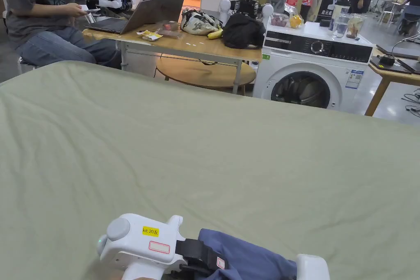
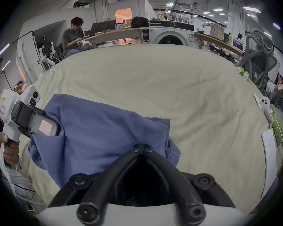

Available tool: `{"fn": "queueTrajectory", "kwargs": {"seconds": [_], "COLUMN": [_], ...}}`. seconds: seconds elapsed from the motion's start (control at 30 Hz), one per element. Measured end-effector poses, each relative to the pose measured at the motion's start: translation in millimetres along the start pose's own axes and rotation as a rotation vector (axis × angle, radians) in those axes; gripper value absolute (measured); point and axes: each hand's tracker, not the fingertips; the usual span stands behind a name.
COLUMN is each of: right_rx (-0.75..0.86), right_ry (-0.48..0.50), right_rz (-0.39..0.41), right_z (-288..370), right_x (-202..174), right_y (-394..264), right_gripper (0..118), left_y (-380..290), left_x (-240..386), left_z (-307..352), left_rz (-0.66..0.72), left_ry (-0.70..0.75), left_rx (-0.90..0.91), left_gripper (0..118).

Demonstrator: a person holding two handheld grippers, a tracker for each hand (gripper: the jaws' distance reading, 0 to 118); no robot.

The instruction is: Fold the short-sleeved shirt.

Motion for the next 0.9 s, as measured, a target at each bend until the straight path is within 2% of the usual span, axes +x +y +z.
{"fn": "queueTrajectory", "kwargs": {"seconds": [0.23, 0.3, 0.47, 0.57, 0.73, 0.9], "right_rx": [0.1, 0.177, 0.347, 0.463, 0.63, 0.674], "right_ry": [0.01, -0.021, -0.034, -0.053, -0.033, -0.001], "right_rz": [0.024, 0.044, 0.032, 0.03, 0.004, 0.026], "right_z": [17.9, 26.5, 41.5, 48.3, 60.5, 62.5], "right_x": [2.4, 3.9, 3.1, -6.1, -32.7, -70.7], "right_y": [-1.5, 4.7, 31.7, 48.8, 74.6, 96.3], "right_gripper": [0, 0, 0, 0, 0, 0], "left_y": [-7.5, -11.5, -15.8, -14.3, -13.2, -8.0], "left_x": [-4.2, -2.6, -0.6, 0.2, 5.6, 7.5], "left_z": [18.3, 31.3, 75.9, 110.2, 176.0, 256.6], "left_rz": [0.022, 0.037, 0.037, 0.042, 0.025, 0.002], "left_ry": [-0.071, -0.086, -0.079, -0.058, 0.008, 0.111], "left_rx": [0.02, 0.043, 0.103, 0.137, 0.194, 0.251], "left_gripper": [23, 23, 23, 23, 23, 23]}}
